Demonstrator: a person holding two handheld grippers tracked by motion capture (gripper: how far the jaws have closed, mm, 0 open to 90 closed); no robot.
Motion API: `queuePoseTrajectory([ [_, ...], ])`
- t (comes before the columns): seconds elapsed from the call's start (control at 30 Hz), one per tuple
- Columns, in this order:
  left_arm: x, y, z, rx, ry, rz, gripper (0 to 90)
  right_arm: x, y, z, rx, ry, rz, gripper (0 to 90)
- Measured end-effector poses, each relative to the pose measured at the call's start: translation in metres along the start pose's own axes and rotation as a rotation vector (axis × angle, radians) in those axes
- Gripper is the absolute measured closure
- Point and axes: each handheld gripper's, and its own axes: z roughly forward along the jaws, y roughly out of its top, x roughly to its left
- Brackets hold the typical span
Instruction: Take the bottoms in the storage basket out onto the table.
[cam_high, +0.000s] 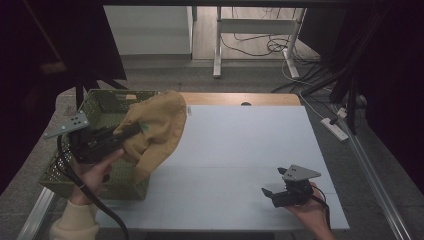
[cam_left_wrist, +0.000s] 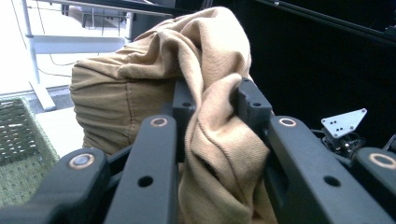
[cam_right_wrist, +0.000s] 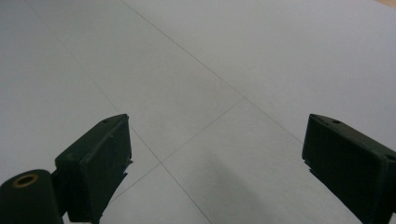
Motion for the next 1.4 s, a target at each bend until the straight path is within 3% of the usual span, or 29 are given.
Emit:
queuePoseTrajectory([
  [0.53,-0.006,0.001,0.008,0.002,-0.023,0.003,72.5,0.0,0.0,0.0,0.007,-0.002,-0.003,8.0],
  [1.4,-0.016,0.001,0.039,0.036,-0.075,0.009,72.5,0.0,0.0,0.0,0.006,-0.004,-0.003,8.0],
])
